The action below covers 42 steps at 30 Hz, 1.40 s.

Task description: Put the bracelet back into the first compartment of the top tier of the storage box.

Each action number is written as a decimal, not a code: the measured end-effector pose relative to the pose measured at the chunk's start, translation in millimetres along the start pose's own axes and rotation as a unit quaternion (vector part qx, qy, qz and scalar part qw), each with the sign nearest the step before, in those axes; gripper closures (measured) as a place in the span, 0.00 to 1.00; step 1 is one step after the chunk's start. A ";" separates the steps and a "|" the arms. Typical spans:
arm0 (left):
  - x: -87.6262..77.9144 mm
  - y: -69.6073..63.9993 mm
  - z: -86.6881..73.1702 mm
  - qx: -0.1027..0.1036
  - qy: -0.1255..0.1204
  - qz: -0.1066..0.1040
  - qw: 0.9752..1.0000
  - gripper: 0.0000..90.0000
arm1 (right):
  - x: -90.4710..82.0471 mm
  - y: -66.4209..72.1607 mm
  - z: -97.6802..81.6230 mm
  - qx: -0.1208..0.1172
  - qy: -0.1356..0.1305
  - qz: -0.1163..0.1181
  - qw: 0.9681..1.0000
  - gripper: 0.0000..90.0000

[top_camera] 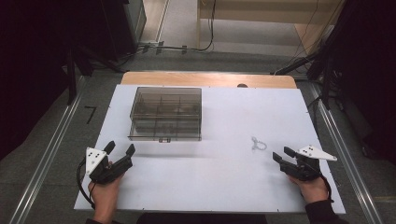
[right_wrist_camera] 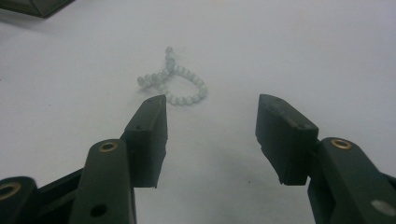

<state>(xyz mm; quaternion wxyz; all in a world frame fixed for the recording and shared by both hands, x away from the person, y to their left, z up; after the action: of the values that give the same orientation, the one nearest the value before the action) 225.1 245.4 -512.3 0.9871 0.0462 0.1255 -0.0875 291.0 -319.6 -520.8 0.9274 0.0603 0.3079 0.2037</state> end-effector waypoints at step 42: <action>1.1 -0.4 -0.6 0.000 0.002 0.000 1.000 0.27 | 18.0 7.8 6.6 -0.019 0.002 -0.003 1.000 0.49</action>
<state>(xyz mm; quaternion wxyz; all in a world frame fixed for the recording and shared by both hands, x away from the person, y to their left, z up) 225.8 244.9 -513.3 0.9869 0.0465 0.1272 -0.0871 305.3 -305.0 -523.5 0.9283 0.0407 0.3063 0.2067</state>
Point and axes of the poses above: each handheld gripper's, and its own axes: x roughly forward along the jaws, z roughly out of its top, y roughly to its left, the point moved 2 cm from there along x, roughly forward along the jaws, and after that the axes turned 13 degrees about x, right-handed, at the moved point
